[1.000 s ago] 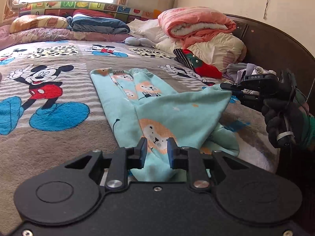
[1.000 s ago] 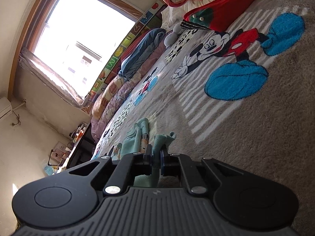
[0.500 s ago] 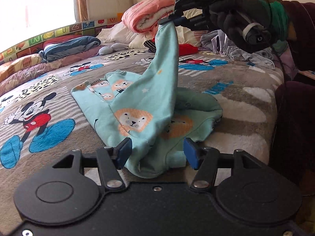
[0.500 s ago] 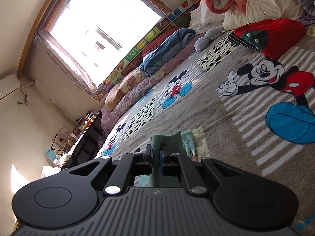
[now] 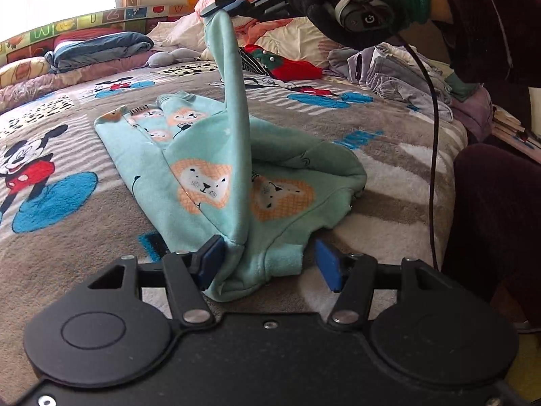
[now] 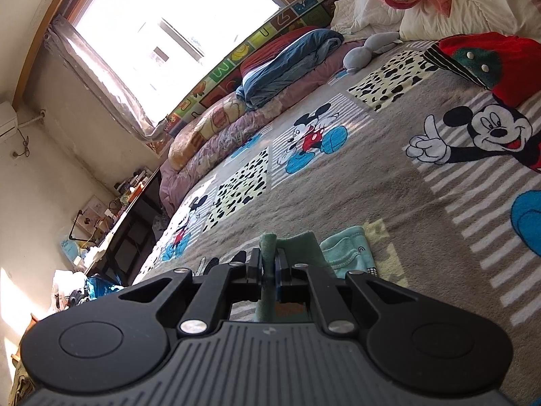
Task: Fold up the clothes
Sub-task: 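Lift the sweatshirt sleeve with the right gripper and fold it across the body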
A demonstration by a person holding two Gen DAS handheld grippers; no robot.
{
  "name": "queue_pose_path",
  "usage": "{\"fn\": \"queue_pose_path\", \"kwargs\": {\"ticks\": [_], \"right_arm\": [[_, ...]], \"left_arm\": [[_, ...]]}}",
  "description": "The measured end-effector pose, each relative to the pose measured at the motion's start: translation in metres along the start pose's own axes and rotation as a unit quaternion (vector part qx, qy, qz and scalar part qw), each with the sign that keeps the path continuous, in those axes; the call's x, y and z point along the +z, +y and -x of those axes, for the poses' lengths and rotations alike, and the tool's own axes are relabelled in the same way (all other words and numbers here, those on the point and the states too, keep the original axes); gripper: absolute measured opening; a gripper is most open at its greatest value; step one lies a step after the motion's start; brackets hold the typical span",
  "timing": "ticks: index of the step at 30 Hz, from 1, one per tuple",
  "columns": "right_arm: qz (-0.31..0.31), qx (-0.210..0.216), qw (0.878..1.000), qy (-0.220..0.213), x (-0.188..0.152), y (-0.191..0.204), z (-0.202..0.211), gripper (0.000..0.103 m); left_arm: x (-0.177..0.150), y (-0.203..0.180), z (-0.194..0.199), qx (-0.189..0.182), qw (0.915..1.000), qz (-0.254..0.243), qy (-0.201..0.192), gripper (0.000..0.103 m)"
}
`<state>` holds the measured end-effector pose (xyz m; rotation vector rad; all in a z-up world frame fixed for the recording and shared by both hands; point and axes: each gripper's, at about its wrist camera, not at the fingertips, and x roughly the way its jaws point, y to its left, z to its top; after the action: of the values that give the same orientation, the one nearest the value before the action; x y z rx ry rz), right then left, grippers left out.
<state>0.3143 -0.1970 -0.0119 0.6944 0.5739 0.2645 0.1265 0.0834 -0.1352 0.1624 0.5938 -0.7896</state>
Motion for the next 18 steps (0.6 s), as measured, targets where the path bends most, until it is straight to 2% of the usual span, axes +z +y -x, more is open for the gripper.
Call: {"fn": "queue_pose_path", "kwargs": {"ticks": [4, 8, 18], "right_arm": [[0.027, -0.015, 0.999, 0.014, 0.000, 0.013, -0.024, 0.009], [0.043, -0.023, 0.998, 0.025, -0.002, 0.023, -0.049, 0.009], [0.071, -0.031, 0.996, 0.046, -0.012, 0.049, -0.097, 0.008]], "left_arm": [[0.000, 0.014, 0.003, -0.030, 0.9983, 0.049, -0.007, 0.057], [-0.001, 0.028, 0.004, -0.059, 0.9931, 0.100, -0.013, 0.057], [-0.007, 0.056, 0.012, -0.115, 0.9716, 0.205, -0.024, 0.057]]}}
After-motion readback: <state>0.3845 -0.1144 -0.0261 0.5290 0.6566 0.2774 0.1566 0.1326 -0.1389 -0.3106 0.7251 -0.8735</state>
